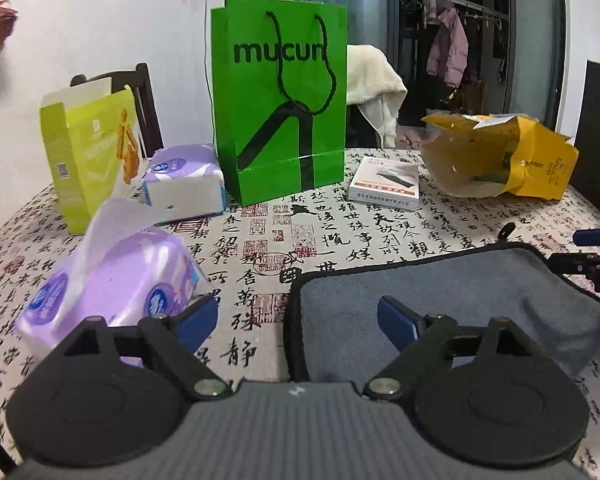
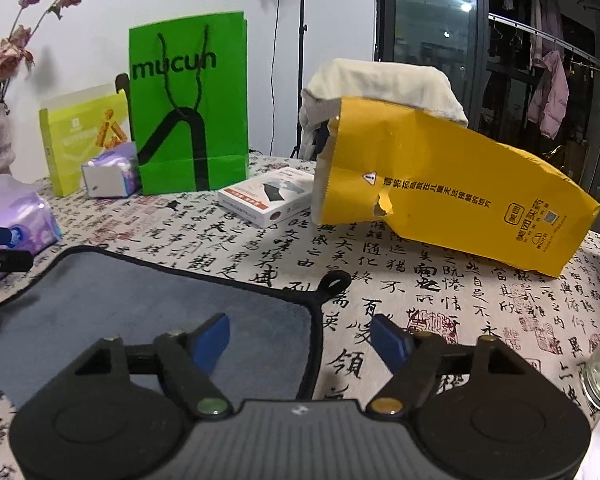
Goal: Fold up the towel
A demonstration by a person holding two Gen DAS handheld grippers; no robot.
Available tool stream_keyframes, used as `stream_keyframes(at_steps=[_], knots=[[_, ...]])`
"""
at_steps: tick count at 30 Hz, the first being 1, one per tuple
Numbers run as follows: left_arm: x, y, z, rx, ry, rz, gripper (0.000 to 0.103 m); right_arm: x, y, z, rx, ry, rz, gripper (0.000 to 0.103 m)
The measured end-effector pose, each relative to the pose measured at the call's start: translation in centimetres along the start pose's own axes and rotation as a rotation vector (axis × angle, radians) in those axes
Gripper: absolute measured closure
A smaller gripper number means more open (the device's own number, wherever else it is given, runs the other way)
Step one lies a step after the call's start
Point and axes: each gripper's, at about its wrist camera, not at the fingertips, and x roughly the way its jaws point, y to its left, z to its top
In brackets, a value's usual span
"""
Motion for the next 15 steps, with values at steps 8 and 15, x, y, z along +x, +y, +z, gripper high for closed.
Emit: stream_keyframes(at_steps=[8,15], knots=[[-3.5,-0.7,-0.9,-0.021,-0.027,-0.009,0.012,-3.7,0.7,-1.3,0.010,-0.022,0.005,0.022],[-6.0,-1.5,-1.9,-0.016,-0.055,-0.004,0.010,-6.7,1.4,-2.7,0.033,-0.042,0.004,0.022]])
